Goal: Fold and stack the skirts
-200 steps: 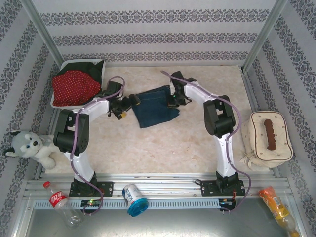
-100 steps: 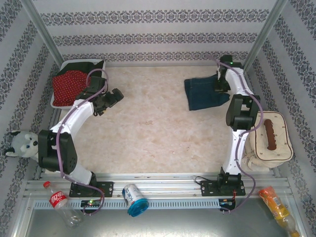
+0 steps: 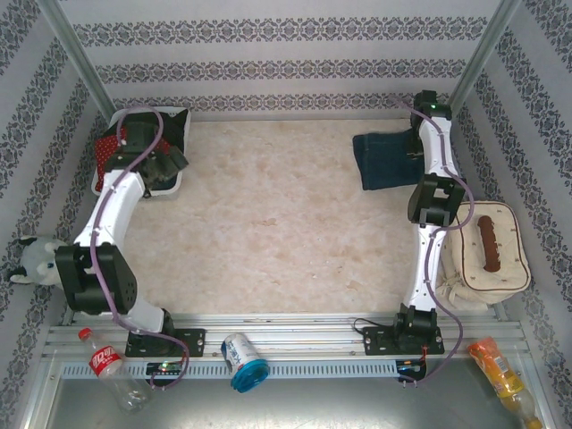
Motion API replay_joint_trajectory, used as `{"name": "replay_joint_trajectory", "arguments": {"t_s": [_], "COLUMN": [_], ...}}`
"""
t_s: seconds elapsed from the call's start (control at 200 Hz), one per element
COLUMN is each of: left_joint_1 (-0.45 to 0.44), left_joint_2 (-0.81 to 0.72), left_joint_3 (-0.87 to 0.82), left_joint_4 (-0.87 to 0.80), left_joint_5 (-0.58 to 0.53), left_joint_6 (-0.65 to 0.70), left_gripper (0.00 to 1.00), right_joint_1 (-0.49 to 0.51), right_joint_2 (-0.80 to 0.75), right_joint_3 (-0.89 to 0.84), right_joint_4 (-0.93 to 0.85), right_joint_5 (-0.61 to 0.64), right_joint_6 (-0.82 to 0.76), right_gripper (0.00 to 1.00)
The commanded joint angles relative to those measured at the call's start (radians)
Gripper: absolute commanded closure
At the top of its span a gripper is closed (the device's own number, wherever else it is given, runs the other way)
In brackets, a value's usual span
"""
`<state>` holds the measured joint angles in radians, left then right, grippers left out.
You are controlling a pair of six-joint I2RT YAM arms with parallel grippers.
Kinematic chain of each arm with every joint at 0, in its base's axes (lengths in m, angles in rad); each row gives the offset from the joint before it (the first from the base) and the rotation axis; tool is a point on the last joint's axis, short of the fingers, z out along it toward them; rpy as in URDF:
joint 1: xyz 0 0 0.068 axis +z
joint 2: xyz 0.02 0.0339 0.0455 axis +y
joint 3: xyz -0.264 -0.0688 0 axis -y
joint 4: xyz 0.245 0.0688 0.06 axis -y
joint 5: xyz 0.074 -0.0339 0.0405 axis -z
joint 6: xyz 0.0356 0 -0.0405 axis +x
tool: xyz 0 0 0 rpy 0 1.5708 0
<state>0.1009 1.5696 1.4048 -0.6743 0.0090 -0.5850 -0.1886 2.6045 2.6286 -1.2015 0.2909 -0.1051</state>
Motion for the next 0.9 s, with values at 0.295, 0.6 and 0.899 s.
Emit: {"name": "replay_joint_trajectory", "arguments": {"t_s": [0.295,0.6,0.899], "left_joint_1": [0.062,0.055,-0.172], "left_joint_2": [0.529,0.541,0.287], "left_joint_3": [0.513,0.718,0.708], "left_joint_4": [-0.215,-0.287,-0.288], "left_joint_5": [-0.055,-0.001,0.113], "left_joint_6": [0.131,0.138,0.217], "left_gripper": [0.18,0.93,1.0], "right_joint_1": [0.06,0.119,0.121], "right_joint_2": [-0.61,-0.974,-1.239], "right_joint_3": [-0.604,-1.053,-1.324], "right_joint_4": [0.32,0.507,0.735], "right_joint_5": [-0.22,-0.436,-0.469], "right_joint_6": [0.201,0.32,0.5], "right_gripper": [0.02,0.02,0.02]}}
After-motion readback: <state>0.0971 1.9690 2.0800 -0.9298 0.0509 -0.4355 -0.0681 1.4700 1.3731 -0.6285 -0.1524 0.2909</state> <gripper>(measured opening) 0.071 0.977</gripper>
